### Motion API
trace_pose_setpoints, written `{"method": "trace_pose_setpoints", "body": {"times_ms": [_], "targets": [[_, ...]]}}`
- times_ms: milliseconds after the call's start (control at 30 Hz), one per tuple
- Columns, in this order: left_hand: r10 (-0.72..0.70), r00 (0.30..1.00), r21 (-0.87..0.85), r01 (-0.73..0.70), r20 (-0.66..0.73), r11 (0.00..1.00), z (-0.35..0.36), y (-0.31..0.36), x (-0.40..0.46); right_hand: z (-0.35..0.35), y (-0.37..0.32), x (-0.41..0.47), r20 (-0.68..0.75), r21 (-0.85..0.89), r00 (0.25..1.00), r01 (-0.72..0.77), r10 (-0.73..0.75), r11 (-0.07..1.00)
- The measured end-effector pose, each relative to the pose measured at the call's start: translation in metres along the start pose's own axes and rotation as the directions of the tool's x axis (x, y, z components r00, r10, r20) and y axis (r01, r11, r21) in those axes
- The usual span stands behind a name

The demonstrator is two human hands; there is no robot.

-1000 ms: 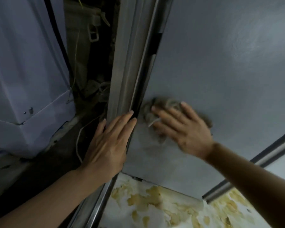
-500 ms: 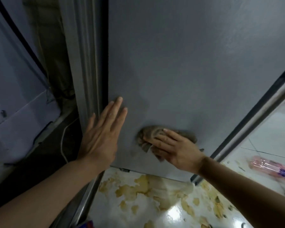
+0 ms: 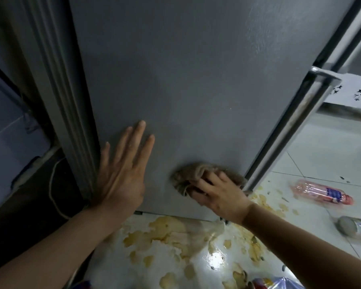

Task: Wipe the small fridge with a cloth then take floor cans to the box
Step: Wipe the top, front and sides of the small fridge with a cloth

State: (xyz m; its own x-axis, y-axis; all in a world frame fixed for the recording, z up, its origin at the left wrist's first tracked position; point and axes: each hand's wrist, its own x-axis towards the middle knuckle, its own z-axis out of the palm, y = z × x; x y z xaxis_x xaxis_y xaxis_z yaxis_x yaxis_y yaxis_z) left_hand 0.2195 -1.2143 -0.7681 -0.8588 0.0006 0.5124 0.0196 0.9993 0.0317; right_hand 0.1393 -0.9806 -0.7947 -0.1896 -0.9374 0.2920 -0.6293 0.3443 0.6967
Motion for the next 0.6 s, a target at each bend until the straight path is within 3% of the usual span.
{"method": "trace_pose_setpoints", "body": {"times_ms": [67, 167, 267, 333, 433, 533, 600], "targets": [[0.034, 0.999, 0.001, -0.034, 0.002, 0.999, -0.002, 0.009, -0.001, -0.011, 0.006, -0.002, 0.011, 0.025, 1.0, -0.015, 0.015, 1.0], [0.12, 0.992, -0.007, -0.12, -0.029, 0.993, -0.001, 0.024, 0.001, -0.041, 0.04, 0.0, -0.133, 0.084, 0.957, -0.248, 0.258, 0.965], [0.17, 0.983, 0.006, -0.17, -0.065, 0.985, 0.005, 0.038, 0.011, -0.062, 0.082, -0.002, -0.256, 0.177, 0.805, -0.505, 0.535, 0.845], [0.173, 0.982, 0.009, -0.173, -0.069, 0.985, 0.012, 0.046, 0.015, -0.058, 0.086, -0.004, -0.295, 0.214, 0.729, -0.58, 0.618, 0.786], [0.153, 0.985, 0.024, -0.152, -0.078, 0.988, 0.023, 0.049, 0.015, -0.028, 0.053, -0.021, -0.28, 0.126, 0.798, -0.52, 0.533, 0.845], [0.161, 0.981, 0.051, -0.156, -0.112, 0.986, 0.028, 0.046, 0.015, -0.005, 0.018, -0.047, -0.079, 0.074, 0.935, -0.34, 0.345, 0.937], [0.166, 0.978, 0.066, -0.158, -0.125, 0.985, 0.031, 0.047, 0.014, -0.002, 0.012, -0.055, 0.008, 0.08, 0.966, -0.258, 0.258, 0.963]]}}
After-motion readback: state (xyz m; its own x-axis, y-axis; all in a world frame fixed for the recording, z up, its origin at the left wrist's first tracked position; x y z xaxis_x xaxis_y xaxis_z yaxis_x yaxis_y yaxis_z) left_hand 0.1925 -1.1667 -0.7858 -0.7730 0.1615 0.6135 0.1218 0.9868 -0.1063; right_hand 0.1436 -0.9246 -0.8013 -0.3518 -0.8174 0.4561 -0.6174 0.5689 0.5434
